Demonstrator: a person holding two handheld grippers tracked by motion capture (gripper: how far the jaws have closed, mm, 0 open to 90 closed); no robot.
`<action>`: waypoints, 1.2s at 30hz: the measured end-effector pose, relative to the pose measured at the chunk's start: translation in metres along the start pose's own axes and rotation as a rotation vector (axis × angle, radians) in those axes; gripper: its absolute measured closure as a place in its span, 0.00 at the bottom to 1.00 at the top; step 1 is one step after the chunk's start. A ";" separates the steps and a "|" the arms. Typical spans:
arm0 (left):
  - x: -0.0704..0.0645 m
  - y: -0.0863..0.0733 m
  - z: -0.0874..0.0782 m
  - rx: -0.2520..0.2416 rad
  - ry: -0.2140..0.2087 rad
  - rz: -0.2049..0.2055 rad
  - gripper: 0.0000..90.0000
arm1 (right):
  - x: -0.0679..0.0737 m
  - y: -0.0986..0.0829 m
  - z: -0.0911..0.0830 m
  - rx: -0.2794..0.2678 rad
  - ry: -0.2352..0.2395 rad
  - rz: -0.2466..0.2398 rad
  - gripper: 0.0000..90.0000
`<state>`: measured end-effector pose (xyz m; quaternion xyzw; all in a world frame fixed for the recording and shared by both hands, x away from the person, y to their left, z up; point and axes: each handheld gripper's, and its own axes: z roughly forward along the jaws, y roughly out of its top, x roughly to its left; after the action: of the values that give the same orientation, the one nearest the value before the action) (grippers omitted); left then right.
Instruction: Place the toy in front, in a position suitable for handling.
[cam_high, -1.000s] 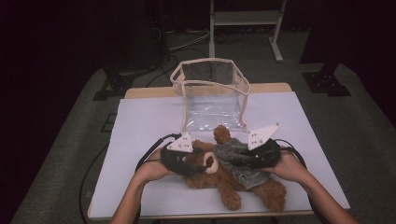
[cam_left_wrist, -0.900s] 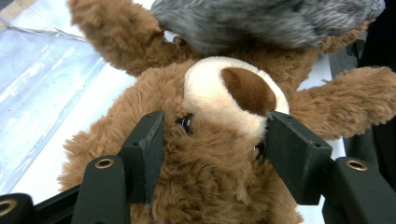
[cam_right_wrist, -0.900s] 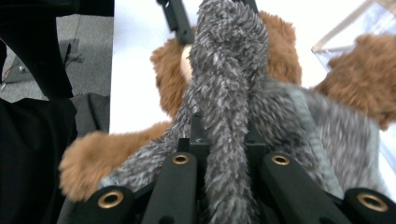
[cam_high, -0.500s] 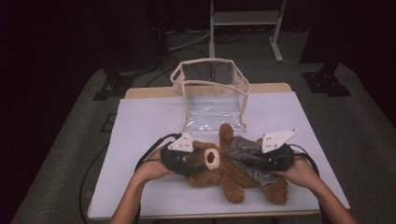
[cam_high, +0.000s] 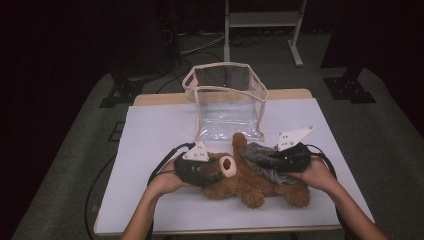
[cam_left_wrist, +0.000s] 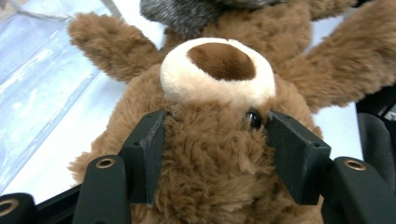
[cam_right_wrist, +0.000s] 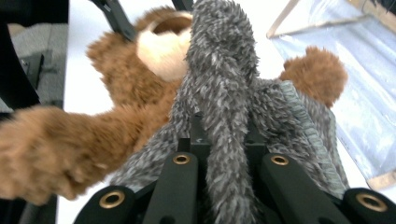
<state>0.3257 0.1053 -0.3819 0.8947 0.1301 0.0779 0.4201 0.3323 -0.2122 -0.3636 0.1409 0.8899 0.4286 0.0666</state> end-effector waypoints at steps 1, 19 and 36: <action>0.001 0.001 0.001 0.001 0.004 0.000 0.44 | 0.002 0.002 -0.001 -0.006 -0.002 -0.003 0.89; 0.005 0.009 -0.016 -0.035 0.034 0.014 0.44 | 0.016 0.001 0.012 0.017 -0.008 -0.048 0.89; 0.012 0.004 0.001 0.008 0.080 0.005 0.46 | 0.030 0.031 0.032 0.065 0.029 -0.118 0.89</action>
<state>0.3375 0.1060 -0.3790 0.8930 0.1447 0.1142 0.4106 0.3174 -0.1607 -0.3588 0.0842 0.9109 0.3970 0.0743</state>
